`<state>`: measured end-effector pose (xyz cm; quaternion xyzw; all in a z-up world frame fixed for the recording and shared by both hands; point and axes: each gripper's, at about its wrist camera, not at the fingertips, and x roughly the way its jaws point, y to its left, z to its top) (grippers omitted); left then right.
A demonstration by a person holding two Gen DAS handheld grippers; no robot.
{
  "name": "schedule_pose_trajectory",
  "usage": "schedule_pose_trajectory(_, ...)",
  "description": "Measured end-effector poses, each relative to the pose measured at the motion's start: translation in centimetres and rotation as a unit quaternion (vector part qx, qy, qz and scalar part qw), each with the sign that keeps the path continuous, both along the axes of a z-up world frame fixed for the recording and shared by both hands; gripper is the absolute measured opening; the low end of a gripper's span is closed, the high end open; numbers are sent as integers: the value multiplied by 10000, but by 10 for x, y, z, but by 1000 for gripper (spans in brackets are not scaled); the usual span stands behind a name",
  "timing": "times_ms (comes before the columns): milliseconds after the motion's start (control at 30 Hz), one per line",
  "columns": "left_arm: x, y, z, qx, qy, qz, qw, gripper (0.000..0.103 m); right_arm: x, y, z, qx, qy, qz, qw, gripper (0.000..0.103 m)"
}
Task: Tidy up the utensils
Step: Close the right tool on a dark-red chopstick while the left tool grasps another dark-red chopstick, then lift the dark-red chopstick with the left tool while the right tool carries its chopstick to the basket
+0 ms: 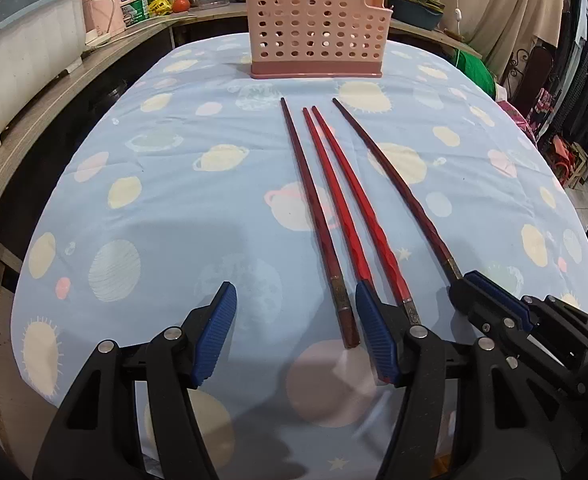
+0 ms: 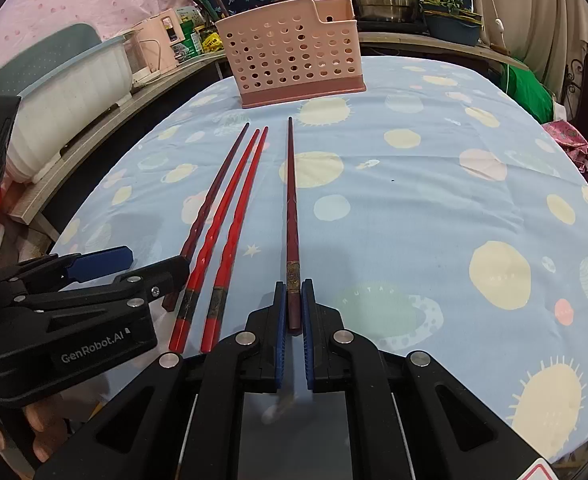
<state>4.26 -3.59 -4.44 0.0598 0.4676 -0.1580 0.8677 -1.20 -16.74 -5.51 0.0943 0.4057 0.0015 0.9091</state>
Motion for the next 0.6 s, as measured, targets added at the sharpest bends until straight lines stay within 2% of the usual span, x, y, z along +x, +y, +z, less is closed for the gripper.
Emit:
schedule_pose_trajectory(200, 0, -1, -4, 102, -2, 43, 9999, 58, 0, 0, 0, 1, 0, 0, 10000, 7)
schedule_pose_trajectory(300, -1, -1, -4, 153, -33, 60, 9999, 51, 0, 0, 0, 3, -1, -3, 10000, 7)
schedule_pose_trajectory(367, -2, 0, -3, 162, -55, 40, 9998, 36, -1, 0, 0, 8, -1, -3, 10000, 7)
schedule_pose_trajectory(500, -2, 2, -2, 112, -24, 11, 9999, 16, -1, -1, 0, 6, -2, 0, 10000, 7)
schedule_pose_trajectory(533, -2, 2, -2, 105, -15, 0, 9999, 8, -1, -1, 0, 10, -2, 0, 10000, 7)
schedule_pose_trajectory(600, -2, 3, -2, 78, 11, -21, 10000, 7, -1, -1, 0, 10, -1, 0, 10000, 7)
